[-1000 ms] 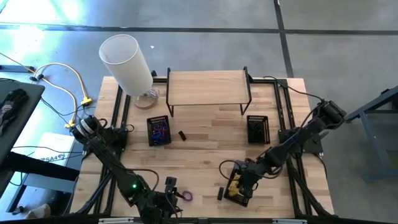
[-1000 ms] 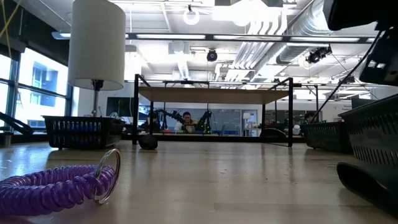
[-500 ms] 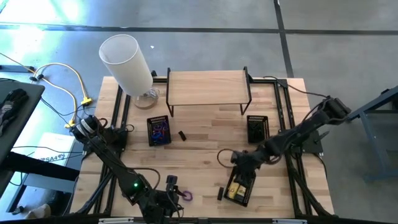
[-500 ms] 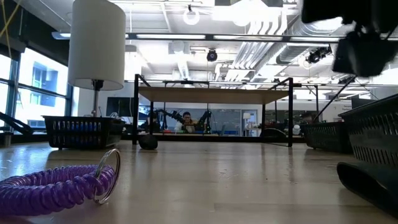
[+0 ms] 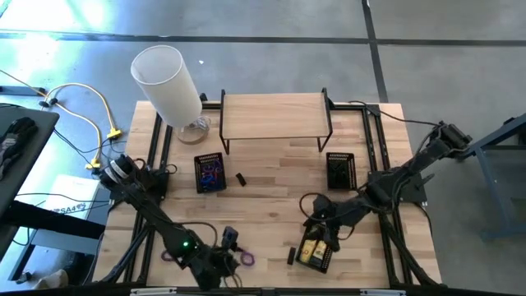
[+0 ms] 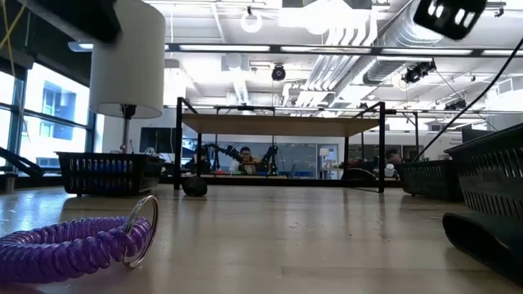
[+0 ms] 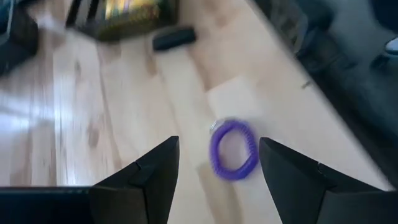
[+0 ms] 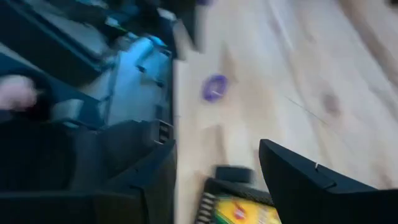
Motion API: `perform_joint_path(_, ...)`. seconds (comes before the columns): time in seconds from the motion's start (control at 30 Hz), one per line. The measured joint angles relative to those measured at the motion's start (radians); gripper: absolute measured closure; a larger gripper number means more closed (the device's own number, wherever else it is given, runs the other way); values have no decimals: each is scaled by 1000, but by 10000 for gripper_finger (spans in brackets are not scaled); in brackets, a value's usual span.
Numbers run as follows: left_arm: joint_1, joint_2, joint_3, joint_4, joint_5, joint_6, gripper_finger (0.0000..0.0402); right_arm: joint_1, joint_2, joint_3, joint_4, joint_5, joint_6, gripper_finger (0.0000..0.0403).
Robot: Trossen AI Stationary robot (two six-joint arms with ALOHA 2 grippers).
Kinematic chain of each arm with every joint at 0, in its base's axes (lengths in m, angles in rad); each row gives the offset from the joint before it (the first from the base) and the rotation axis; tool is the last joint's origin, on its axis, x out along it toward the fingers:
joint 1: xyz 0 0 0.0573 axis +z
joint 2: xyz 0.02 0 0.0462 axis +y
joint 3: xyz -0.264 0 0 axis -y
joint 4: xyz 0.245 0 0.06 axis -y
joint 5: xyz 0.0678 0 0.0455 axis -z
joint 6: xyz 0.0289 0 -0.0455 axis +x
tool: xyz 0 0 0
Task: Pick & Place Office Desk Supplies
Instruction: Put the right purple spiral keychain into the top left bin
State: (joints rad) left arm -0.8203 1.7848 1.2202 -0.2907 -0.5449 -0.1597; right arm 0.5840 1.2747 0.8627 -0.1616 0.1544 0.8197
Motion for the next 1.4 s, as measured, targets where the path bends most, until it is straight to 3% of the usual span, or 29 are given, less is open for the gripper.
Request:
perform_joint_path(0.27,91,5,-67,7,12,-97,191,51,39,1,144,6,-23,188)
perform_joint_path(0.53,166,39,-73,66,302,-73,191,66,43,0,151,98,-63,188)
perform_joint_path(0.77,200,77,-73,101,376,-72,191,61,43,0,153,109,-84,188)
perform_joint_path(1.4,218,152,-72,180,390,-102,206,62,43,0,154,109,-87,187)
